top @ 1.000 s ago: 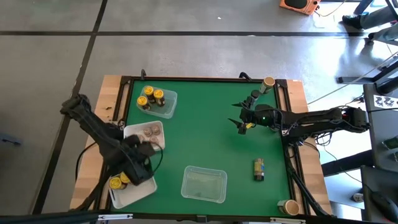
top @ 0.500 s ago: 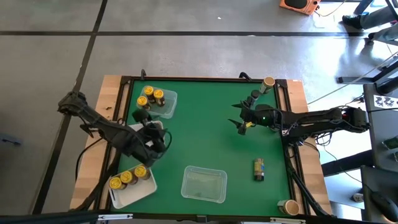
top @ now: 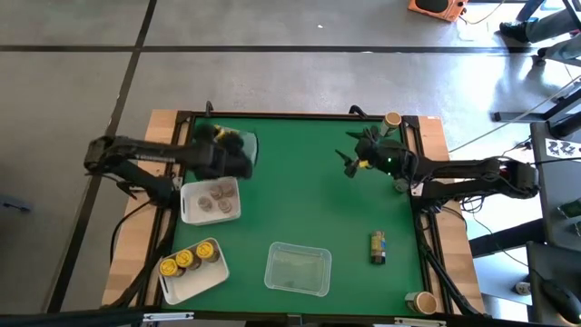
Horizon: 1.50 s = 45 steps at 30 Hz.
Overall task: Sort spices by type
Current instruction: Put the yellow spice bottle from the top transparent bin into the bottom white bin
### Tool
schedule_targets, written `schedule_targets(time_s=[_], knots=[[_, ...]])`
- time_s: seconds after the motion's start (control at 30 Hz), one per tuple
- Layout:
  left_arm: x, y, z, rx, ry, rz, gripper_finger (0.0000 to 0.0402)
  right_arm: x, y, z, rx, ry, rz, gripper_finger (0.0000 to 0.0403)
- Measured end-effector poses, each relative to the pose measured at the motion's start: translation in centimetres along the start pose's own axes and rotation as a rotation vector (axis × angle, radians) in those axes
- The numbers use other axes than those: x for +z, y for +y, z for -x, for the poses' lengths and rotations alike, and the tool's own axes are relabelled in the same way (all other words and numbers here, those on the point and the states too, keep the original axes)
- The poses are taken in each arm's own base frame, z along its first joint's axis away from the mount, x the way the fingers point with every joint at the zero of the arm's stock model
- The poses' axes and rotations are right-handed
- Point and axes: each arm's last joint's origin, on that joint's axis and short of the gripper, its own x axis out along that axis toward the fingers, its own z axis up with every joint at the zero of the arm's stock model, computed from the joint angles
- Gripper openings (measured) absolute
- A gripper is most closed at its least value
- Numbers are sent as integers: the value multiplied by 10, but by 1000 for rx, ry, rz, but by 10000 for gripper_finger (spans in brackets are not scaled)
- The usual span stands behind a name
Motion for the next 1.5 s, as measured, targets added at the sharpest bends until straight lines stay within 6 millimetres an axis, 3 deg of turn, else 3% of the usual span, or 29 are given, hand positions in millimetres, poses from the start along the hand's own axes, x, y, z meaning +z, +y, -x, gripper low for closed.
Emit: schedule_targets(time_s=[0.27, 0.53, 0.97, 1.2, 1.3, 1.5], knots=[[9, 24, -75, -274, 271, 138, 301, -7, -28, -6, -63, 27, -36, 337], [6, 52, -110, -304, 352, 260, 301, -10, -38, -7, -100, 39, 2, 337], [9, 63, -124, -279, 319, 341, 302, -10, -36, -7, -21, 21, 32, 337], [-4, 73, -132, -340, 441, 403, 302, -9, -36, -7, -23, 16, 32, 337], [-7, 72, -130, -388, 481, 396, 302, -9, -36, -7, -22, 18, 32, 337], [1, 70, -130, -452, 388, 322, 302, -9, -36, -7, -24, 12, 31, 337]])
